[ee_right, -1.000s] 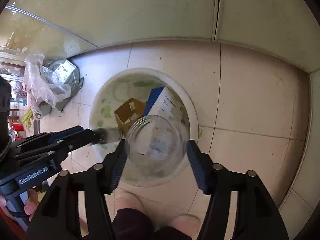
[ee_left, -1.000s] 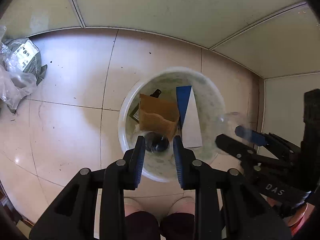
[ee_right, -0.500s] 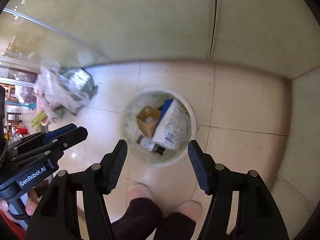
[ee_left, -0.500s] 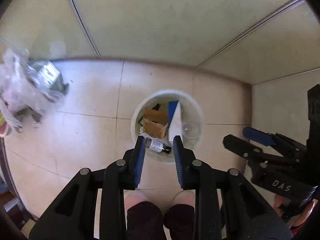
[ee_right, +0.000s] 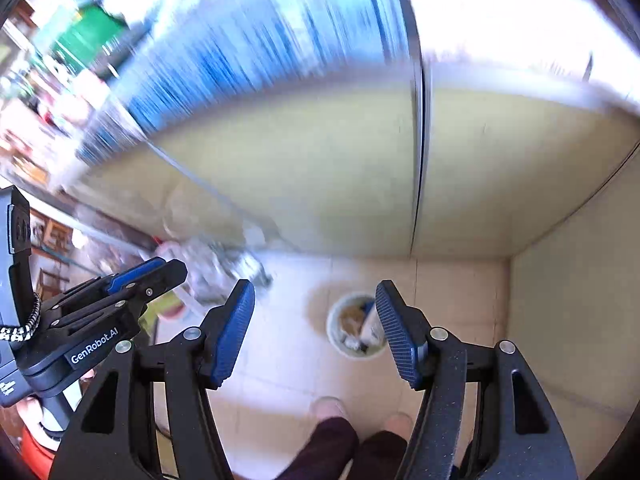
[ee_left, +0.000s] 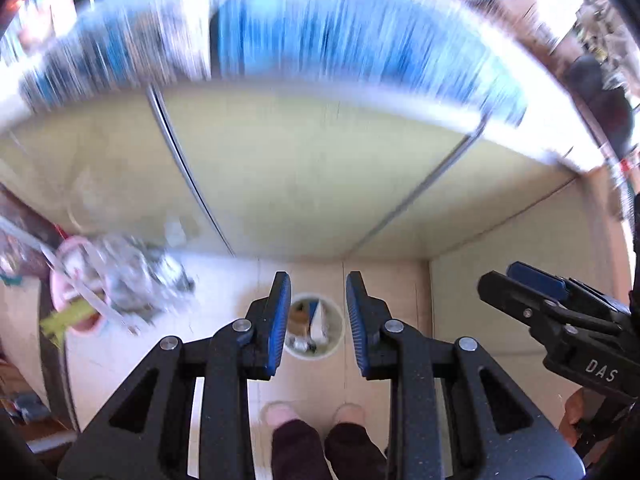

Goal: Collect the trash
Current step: 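Raise both open tools back toward the counter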

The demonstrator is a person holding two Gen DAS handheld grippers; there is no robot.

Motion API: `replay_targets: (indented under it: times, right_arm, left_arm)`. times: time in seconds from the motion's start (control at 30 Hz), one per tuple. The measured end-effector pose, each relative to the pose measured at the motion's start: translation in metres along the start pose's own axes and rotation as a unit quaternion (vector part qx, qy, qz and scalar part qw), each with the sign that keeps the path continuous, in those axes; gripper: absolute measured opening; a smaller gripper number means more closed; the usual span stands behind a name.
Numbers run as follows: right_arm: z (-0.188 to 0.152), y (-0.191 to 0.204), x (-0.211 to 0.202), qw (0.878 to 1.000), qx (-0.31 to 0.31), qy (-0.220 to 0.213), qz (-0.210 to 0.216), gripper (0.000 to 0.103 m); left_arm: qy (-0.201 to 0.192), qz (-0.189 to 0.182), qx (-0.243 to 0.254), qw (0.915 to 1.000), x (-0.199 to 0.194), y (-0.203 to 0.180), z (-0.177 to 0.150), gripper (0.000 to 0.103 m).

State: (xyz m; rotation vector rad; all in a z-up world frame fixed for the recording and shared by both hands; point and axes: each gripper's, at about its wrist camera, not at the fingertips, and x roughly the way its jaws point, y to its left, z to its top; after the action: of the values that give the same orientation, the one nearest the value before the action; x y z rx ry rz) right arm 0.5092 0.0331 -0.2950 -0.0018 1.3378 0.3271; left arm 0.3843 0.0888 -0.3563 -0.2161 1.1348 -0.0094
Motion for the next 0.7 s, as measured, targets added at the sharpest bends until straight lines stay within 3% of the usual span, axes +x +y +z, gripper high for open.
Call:
replay_targets:
  times: [0.17, 0.3, 0.43, 0.57, 0.7]
  right_arm:
    - [0.027, 0.025, -0.073, 0.998, 0.007, -0.054, -0.015, 0.059]
    - [0.047, 0.038, -0.111, 0.995, 0.014, -0.095, -0.027, 0.059]
    - [0.072, 0.042, -0.135, 0.991, 0.011, -0.131, -0.038, 0.059]
    - [0.104, 0.04, -0.157, 0.987, 0.008, -0.156, -0.035, 0.059]
    - [0.15, 0.03, -0.167, 0.984, -0.006, -0.175, -0.027, 0.062]
  left_arm:
    - [-0.053, -0.015, 0.01, 0.9984, -0.089, -0.004, 0.05, 0.027]
    - [-0.09, -0.029, 0.011, 0.9954, -0.131, -0.004, 0.078, 0.027]
    - [-0.116, -0.02, 0.021, 0.9929, -0.156, -0.008, 0.111, 0.027]
    - [-0.136, -0.01, 0.021, 0.9905, -0.166, -0.015, 0.146, 0.039]
    - [-0.15, -0.003, 0.008, 0.9886, -0.158, -0.018, 0.183, 0.043]
